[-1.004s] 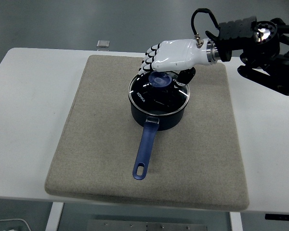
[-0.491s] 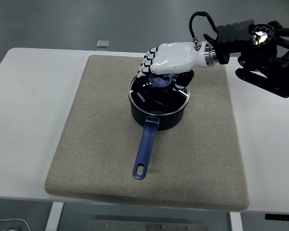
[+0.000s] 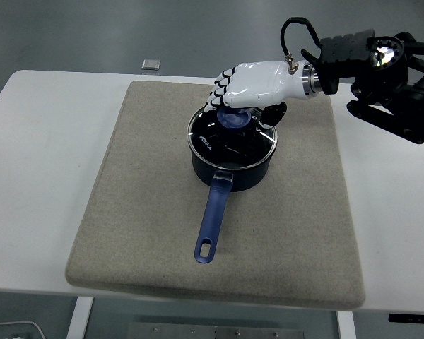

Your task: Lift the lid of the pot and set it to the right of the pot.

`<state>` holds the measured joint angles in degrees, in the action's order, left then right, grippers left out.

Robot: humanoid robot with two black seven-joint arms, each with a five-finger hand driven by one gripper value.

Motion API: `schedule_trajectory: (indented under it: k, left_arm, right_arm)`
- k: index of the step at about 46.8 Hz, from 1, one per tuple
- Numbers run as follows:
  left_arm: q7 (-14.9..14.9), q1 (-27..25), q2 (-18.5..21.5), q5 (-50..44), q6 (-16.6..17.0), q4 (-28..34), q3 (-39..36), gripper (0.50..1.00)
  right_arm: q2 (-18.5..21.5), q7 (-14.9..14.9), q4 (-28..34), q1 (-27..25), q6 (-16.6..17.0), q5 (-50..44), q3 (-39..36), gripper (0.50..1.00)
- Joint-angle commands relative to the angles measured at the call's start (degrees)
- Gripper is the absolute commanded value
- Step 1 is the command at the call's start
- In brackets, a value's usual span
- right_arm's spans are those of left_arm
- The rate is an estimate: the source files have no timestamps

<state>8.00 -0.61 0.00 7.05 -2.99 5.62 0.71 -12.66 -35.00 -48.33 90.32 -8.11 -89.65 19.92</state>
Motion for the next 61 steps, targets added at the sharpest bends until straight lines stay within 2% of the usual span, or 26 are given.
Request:
schedule_trajectory:
  k: [1,9,13,19,22,25,26,31,33,34,35,37,39,41,44,61]
  left_arm:
    - [0.0,0.0,0.0,-0.01,0.0,0.09,0.0,1.0]
    - [0.0,0.0,0.0,-0.01,0.0,-0.08,0.08,1.0]
    - [0.0,0.0,0.0,-0.01,0.0,-0.08,0.0,1.0]
    - [0.0,0.0,0.0,-0.01,0.0,-0.08,0.0,1.0]
    - [0.0,0.0,0.0,0.07,0.0,-0.08,0.0,1.0]
    - [0.0,0.0,0.0,-0.01,0.0,-0.08,0.0,1.0]
    - [0.0,0.0,0.0,-0.01,0.0,0.09,0.0,1.0]
    - [0.0,0.0,0.0,-0.01,0.0,0.1,0.0,1.0]
    - [0.0,0.0,0.0,-0.01,0.0,0.09,0.0,1.0]
    - [0.0,0.0,0.0,-0.01,0.0,-0.08,0.0,1.0]
    - [0.0,0.0,0.0,0.07,0.0,0.09,0.0,1.0]
    - [0.0,0.0,0.0,-0.01,0.0,0.09,0.0,1.0]
    - [0.0,0.0,0.0,0.07,0.0,0.1,0.0,1.0]
    - [0.0,0.0,0.0,-0.01,0.0,0.1,0.0,1.0]
    - [0.0,0.0,0.0,-0.01,0.0,0.09,0.0,1.0]
    - [0.0,0.0,0.0,0.07,0.0,-0.08,0.0,1.0]
  right_arm:
    - [0.0,0.0,-0.01,-0.14,0.02,0.09,0.03,0.891]
    - [0.0,0.0,0.08,0.03,0.11,0.44,-0.06,0.854]
    - [0.0,0.0,0.08,0.12,0.11,0.88,-0.06,0.852]
    - [0.0,0.0,0.08,0.12,0.72,1.49,-0.58,0.793]
    - [0.0,0.0,0.16,0.12,0.99,2.19,-0.5,0.801]
    - [0.0,0.0,0.16,0.21,0.99,2.64,-0.5,0.882]
    - [0.0,0.0,0.16,0.12,0.9,2.64,-0.5,0.893]
    - [0.0,0.0,0.08,0.21,0.99,2.81,-0.32,0.883]
    - [0.0,0.0,-0.01,0.3,0.99,2.9,-0.24,0.866]
    - [0.0,0.0,-0.01,0.21,0.99,2.9,-0.23,0.842]
    - [0.0,0.0,-0.01,0.21,0.99,2.9,-0.32,0.807]
    - [0.0,0.0,-0.1,0.3,1.08,2.99,-0.32,0.683]
    - [0.0,0.0,-0.1,0.12,1.08,2.99,-0.24,0.605]
    - [0.0,0.0,-0.1,0.12,1.08,2.99,-0.23,0.546]
    - [0.0,0.0,-0.1,0.03,1.08,2.99,-0.23,0.5]
    - [0.0,0.0,-0.1,-0.14,1.87,2.9,-0.06,0.5]
